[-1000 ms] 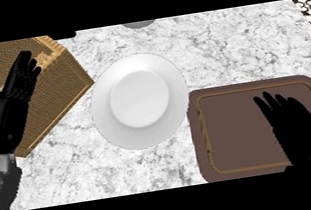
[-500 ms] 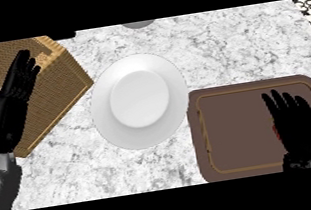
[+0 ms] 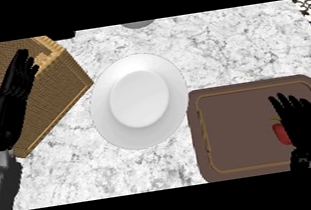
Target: Pick the bell pepper from the tray and place it in the plate
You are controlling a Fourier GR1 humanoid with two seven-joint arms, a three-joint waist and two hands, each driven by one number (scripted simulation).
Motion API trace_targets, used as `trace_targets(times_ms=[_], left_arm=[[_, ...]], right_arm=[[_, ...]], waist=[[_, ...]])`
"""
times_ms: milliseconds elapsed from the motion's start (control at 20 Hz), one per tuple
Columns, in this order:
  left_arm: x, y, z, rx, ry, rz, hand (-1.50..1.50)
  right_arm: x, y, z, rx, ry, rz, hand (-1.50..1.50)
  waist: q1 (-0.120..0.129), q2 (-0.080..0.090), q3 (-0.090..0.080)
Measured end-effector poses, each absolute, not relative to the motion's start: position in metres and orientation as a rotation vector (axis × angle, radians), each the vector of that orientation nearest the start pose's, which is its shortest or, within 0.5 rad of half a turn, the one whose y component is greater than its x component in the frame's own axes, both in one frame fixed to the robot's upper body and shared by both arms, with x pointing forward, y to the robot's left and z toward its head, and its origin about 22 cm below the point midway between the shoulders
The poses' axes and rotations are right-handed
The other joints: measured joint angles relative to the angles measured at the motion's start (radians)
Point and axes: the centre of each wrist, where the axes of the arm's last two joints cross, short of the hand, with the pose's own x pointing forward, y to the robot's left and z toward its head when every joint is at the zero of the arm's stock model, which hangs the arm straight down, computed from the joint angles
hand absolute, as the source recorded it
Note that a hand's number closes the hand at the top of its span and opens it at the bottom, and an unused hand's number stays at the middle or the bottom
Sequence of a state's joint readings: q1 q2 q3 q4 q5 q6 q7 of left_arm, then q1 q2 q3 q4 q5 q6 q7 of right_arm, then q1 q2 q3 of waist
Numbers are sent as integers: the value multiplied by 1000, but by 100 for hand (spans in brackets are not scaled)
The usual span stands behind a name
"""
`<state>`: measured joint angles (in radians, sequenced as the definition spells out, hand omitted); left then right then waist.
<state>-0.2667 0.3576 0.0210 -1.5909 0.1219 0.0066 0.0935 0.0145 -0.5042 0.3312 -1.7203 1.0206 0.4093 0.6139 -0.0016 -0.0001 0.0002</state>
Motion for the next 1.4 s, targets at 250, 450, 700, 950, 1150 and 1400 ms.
trace_targets(times_ms=[250,450,700,950,1150,1400], left_arm=[[303,283,105,144,-1746,-231,0],[304,279,105,137,-1747,-235,0],[301,276,105,135,-1748,-237,0],[296,285,101,154,-1744,-223,0],[293,287,100,162,-1738,-215,0],[293,287,102,160,-1750,-220,0]], right_arm=[[230,-261,23,-1098,-606,1300,-150],[236,-269,17,-1115,-663,1298,150],[240,-271,14,-1212,-810,1312,150],[217,-286,13,-1222,-800,1099,150],[183,-292,8,-1236,-754,904,150],[156,-275,27,-1281,-817,812,150]], waist=[[1,0,0],[2,-2,-4],[2,-3,-5],[-12,-9,-11],[-21,-12,-13],[-14,-6,-5]])
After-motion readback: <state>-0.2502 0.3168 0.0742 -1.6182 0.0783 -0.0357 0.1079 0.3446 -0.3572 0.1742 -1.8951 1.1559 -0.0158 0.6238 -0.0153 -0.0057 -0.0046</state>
